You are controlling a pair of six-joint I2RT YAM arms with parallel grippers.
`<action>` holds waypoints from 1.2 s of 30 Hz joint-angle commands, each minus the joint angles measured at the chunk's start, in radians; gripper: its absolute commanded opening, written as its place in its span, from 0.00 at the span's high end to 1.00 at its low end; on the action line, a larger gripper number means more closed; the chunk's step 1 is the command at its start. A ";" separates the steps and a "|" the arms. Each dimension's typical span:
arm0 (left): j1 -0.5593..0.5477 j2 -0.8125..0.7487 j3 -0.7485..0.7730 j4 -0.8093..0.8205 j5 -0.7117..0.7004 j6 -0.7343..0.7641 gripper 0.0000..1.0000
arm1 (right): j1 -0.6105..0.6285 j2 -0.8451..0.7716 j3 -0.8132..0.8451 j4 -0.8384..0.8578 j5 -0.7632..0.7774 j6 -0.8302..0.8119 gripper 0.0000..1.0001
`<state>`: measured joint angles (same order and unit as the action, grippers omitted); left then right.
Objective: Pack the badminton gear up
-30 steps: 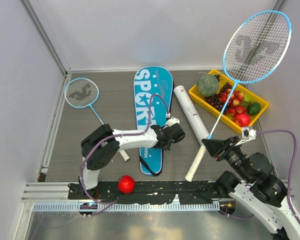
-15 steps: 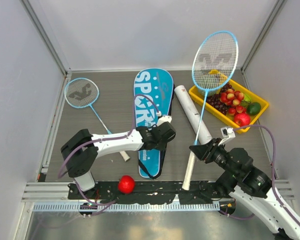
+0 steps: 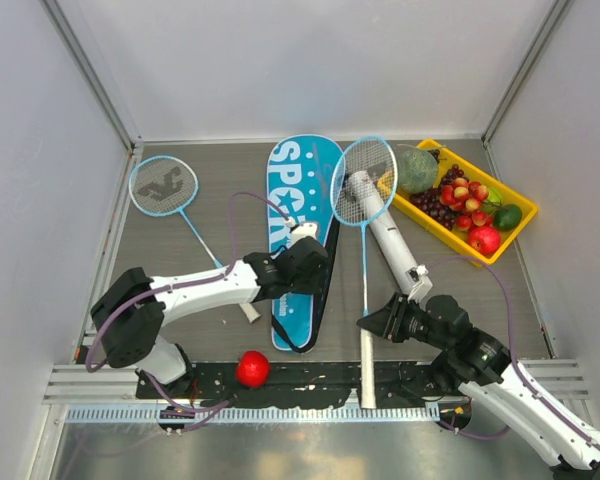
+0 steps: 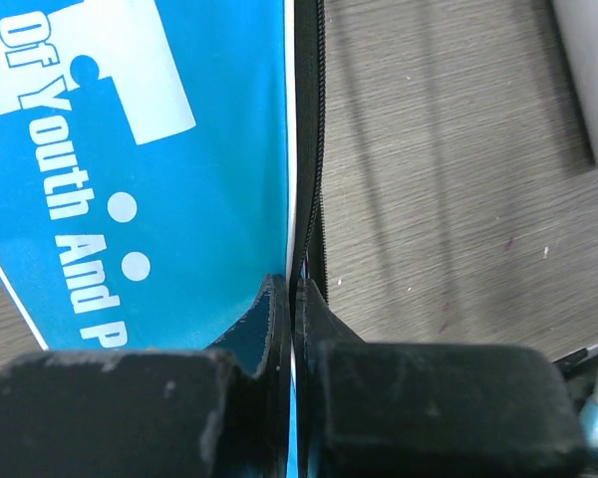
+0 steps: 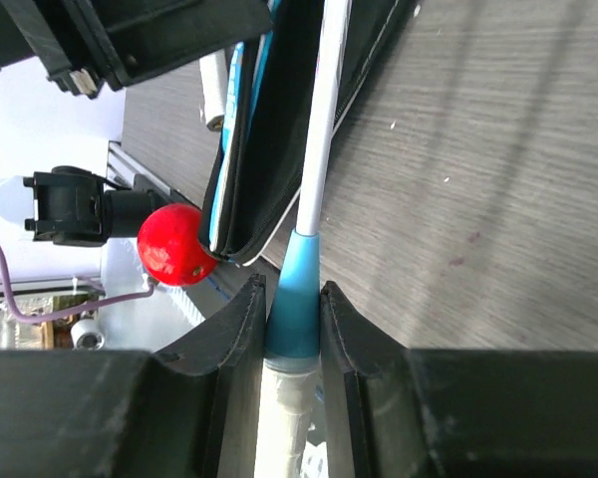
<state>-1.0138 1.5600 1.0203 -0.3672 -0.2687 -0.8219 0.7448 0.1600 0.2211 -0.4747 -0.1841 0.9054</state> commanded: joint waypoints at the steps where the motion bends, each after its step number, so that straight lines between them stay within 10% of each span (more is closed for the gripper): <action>1: 0.021 -0.097 -0.057 0.115 -0.003 -0.075 1.00 | 0.004 -0.008 0.003 0.122 -0.066 0.055 0.95; 36: 0.075 -0.161 -0.043 0.111 -0.070 -0.097 1.00 | 0.004 -0.320 0.044 -0.228 -0.078 0.162 0.95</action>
<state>-0.9466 1.4418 0.9348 -0.3035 -0.2966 -0.9020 0.7448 0.0109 0.2298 -0.7643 -0.2321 1.0431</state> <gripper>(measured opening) 0.015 0.290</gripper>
